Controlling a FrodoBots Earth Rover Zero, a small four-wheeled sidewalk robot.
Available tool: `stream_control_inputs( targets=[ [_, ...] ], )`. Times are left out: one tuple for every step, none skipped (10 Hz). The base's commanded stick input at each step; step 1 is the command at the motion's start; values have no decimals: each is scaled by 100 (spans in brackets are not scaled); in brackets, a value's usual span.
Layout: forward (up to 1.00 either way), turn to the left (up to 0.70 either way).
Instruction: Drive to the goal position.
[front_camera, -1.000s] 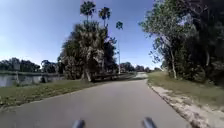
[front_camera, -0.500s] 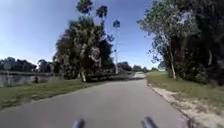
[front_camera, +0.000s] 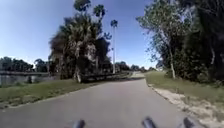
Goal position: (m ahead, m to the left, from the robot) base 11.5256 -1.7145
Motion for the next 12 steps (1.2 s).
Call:
stream_control_inputs(
  targets=[
    [85, 0],
    [85, 0],
    [85, 0],
    [85, 0],
    [85, 0],
    [85, 0],
    [85, 0],
    [85, 0],
    [85, 0],
    [85, 0],
    [85, 0],
    [85, 0]
  ],
)
